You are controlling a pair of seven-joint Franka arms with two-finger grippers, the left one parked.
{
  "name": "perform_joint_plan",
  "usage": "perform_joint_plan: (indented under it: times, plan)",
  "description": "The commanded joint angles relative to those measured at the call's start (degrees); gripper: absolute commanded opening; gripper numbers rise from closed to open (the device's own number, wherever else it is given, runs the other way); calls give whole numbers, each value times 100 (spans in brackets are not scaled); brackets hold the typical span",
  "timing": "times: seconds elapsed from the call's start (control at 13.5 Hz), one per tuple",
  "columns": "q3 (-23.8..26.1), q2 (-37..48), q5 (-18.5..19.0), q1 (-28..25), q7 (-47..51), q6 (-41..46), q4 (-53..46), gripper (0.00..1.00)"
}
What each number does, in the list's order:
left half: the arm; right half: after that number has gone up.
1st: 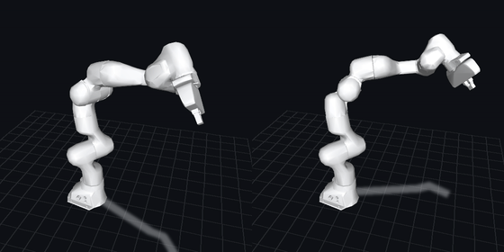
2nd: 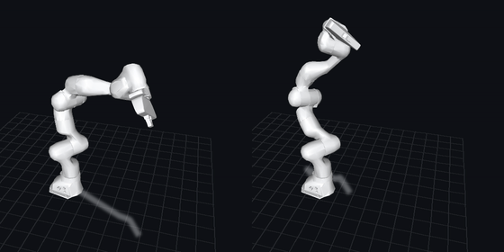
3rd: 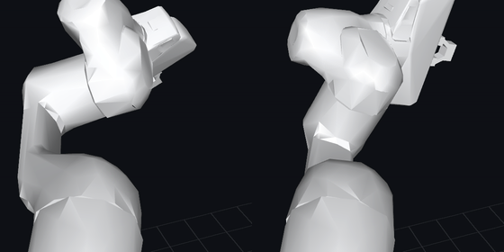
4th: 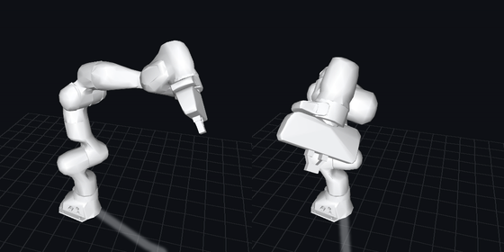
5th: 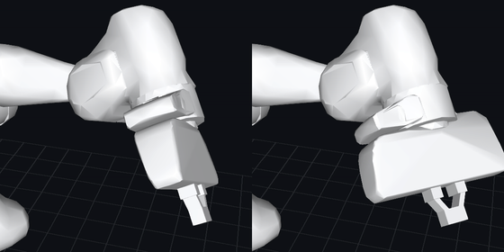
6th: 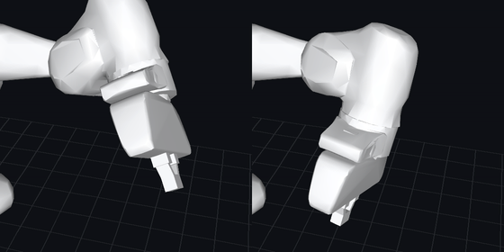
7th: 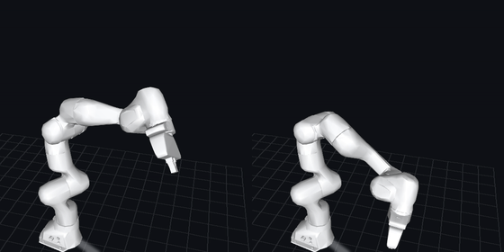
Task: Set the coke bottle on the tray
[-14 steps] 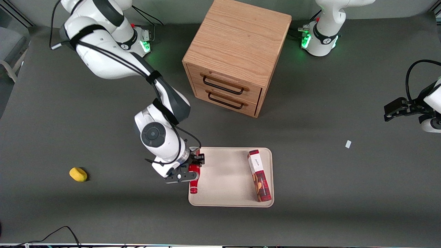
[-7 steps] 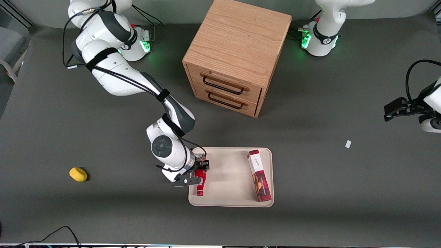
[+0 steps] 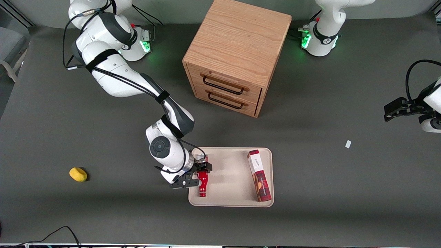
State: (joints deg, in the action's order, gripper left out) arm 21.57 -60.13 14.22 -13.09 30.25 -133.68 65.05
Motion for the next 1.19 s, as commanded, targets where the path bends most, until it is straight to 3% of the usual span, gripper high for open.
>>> perform_joint_plan:
  times: [0.0,0.37,0.59,0.67,0.96,1.11]
  plan:
    - [23,772,116,262,78,332,436,100]
    - [-12,2223,72,895,42,1921,1035,100]
    - [-257,3153,11,975,-317,2679,1411,100]
    - [-415,3601,-146,1027,-344,2689,1753,100]
    - [-1469,5254,-1516,1037,-1177,2733,2931,100]
    - [-1926,5975,-1703,1002,-1346,2751,3503,100]
